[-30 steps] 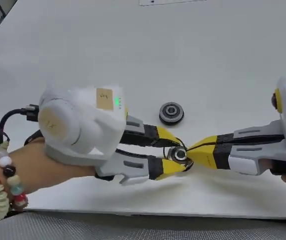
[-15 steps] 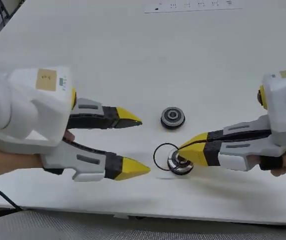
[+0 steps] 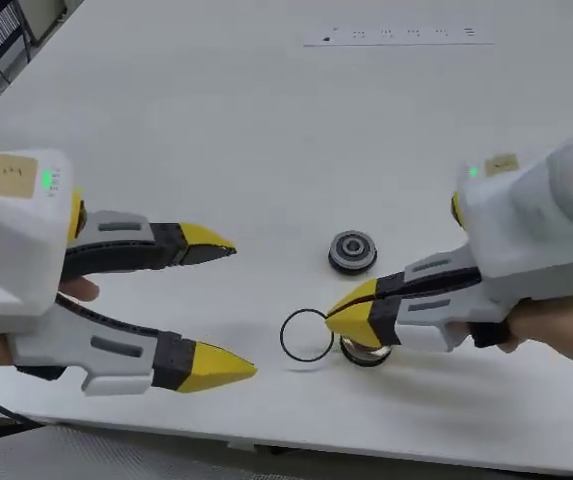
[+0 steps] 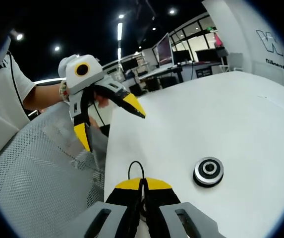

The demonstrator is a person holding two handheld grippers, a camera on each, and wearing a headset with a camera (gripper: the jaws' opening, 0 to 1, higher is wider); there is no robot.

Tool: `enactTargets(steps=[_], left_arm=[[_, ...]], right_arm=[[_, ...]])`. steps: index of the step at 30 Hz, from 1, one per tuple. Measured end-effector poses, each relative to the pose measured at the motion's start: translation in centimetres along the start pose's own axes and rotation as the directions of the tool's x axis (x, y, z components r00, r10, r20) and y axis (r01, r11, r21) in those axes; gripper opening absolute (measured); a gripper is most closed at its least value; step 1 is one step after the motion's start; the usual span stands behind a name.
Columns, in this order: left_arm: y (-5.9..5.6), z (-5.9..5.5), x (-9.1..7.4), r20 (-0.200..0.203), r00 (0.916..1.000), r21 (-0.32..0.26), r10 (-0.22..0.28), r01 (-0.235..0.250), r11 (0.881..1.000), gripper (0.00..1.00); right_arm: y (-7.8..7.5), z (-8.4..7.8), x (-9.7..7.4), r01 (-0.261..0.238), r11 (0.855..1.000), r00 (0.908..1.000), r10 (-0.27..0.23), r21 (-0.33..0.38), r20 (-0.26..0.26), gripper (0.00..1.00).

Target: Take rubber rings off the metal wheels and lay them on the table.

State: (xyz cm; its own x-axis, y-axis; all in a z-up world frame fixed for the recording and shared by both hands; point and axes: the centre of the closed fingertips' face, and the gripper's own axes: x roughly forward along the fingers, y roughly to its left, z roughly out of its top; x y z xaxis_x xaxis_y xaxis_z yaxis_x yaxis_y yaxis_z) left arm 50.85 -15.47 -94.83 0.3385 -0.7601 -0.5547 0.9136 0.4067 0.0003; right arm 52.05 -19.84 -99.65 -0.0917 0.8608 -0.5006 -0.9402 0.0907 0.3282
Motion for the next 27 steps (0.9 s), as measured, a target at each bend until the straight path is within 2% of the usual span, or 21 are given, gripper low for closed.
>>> enactTargets(steps=[6,11,20,27], left_arm=[[0.1,-0.1,-0.7,0.007,0.9996,-0.024,0.026,-0.026,0.999,0.66],[0.3,0.0,-0.9,0.009,0.9991,-0.028,0.041,-0.041,0.999,0.66],[0.4,0.5,-0.6,0.024,0.9989,-0.033,0.041,-0.04,0.999,0.66],[-0.1,1.7,0.6,0.032,0.9995,-0.004,0.01,-0.009,1.0,0.64]], right_arm=[[-0.3,0.0,1.0,0.005,1.0,0.9997,-0.006,-0.023,-0.023,0.0],[-0.9,-0.2,0.9,0.034,0.999,0.9988,-0.035,-0.038,-0.034,0.11],[-1.6,-0.4,-0.7,0.079,0.996,0.9968,-0.08,-0.035,-0.01,0.16],[-1.4,-1.2,-2.9,0.109,0.993,0.9939,-0.108,-0.05,0.022,0.2]])
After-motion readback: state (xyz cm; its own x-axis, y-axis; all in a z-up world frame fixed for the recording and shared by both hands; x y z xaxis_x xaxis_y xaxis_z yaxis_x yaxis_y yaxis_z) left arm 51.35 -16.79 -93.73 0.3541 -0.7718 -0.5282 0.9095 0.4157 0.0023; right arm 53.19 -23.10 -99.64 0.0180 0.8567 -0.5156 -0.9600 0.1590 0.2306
